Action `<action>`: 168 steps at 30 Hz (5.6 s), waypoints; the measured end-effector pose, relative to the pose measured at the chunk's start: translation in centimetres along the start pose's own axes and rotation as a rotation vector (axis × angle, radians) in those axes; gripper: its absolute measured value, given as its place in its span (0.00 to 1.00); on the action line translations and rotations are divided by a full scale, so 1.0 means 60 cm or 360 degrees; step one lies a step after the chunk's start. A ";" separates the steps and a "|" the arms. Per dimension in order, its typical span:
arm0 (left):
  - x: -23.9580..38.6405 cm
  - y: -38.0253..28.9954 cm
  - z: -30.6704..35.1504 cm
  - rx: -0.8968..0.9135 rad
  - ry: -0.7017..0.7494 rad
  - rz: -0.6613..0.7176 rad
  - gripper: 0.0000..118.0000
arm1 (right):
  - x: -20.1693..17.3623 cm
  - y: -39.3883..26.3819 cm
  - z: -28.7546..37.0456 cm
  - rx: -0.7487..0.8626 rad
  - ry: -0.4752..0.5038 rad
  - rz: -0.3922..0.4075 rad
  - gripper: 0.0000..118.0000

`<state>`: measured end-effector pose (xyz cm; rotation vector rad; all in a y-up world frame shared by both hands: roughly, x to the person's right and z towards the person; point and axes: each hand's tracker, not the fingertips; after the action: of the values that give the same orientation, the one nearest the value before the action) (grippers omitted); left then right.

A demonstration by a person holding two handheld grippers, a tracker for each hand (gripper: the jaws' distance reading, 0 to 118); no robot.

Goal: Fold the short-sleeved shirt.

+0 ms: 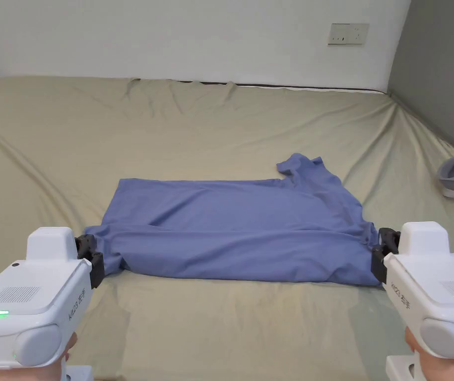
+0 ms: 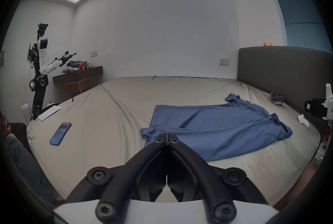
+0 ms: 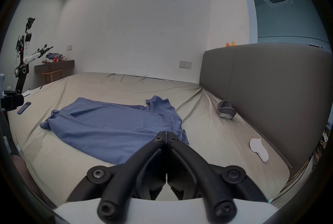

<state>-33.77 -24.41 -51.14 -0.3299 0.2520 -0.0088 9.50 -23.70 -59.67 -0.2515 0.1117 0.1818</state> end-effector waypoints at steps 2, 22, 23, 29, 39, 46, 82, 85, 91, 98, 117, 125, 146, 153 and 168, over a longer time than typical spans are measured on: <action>-0.004 -0.005 -0.013 -0.0044 -0.0005 0.0020 0.00 | 0.005 -0.001 0.000 -0.0007 0.0012 -0.0013 0.00; -0.024 -0.071 -0.299 -0.0858 -0.0142 -0.0008 0.64 | 0.044 -0.006 -0.040 -0.0177 0.0072 -0.0164 0.00; -0.020 -0.064 -0.293 -0.0762 -0.0125 -0.0055 0.60 | 0.049 -0.008 -0.040 -0.0184 0.0056 -0.0173 0.00; -0.002 -0.056 -0.278 -0.0707 -0.0226 -0.0122 0.07 | 0.062 -0.016 -0.056 -0.0239 0.0050 -0.0159 0.00; -0.016 -0.037 -0.255 -0.0664 -0.0280 -0.0112 0.07 | 0.115 -0.088 -0.246 -0.0825 0.0088 -0.0271 0.96; -0.012 -0.036 -0.258 -0.0697 -0.0286 -0.0122 0.07 | 0.130 -0.120 -0.282 -0.0910 0.0244 -0.0374 0.15; -0.114 -0.124 -0.023 -0.0839 -0.0205 -0.0055 0.95 | 0.142 -0.153 0.024 -0.1062 0.0212 -0.0081 0.62; -0.110 -0.068 0.012 -0.0541 -0.0106 -0.0121 0.96 | 0.151 -0.105 0.042 -0.0871 0.0200 -0.0155 0.94; -0.058 0.089 0.050 -0.0139 -0.0158 0.0053 0.59 | 0.091 0.055 0.086 -0.0115 0.0026 -0.0181 0.94; 0.043 0.095 0.023 0.0160 -0.0100 0.0115 0.00 | -0.036 0.086 0.030 0.0094 0.0045 -0.0043 0.41; 0.040 -0.003 -0.091 -0.0320 -0.0134 0.0042 0.00 | -0.071 -0.007 -0.010 -0.0219 0.0301 -0.0125 0.00; -0.019 0.054 -0.342 -0.0767 -0.0142 0.0028 0.70 | -0.070 0.005 -0.011 -0.0230 0.0465 -0.0094 0.00; -0.016 0.032 -0.464 -0.0811 -0.0207 0.0042 0.00 | 0.004 0.001 -0.094 -0.0496 0.0373 -0.0305 0.00; -0.032 0.066 -0.431 -0.0728 -0.0253 0.0063 0.00 | 0.107 0.020 -0.355 -0.0751 0.0176 -0.0231 0.87; -0.052 0.067 -0.420 -0.0761 -0.0314 0.0105 0.00 | 0.101 -0.025 -0.459 -0.0921 0.0346 -0.0253 0.05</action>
<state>-43.15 -28.51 -74.74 -0.7933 0.0651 0.1505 13.34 -31.22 -86.61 -0.8549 0.2535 0.0234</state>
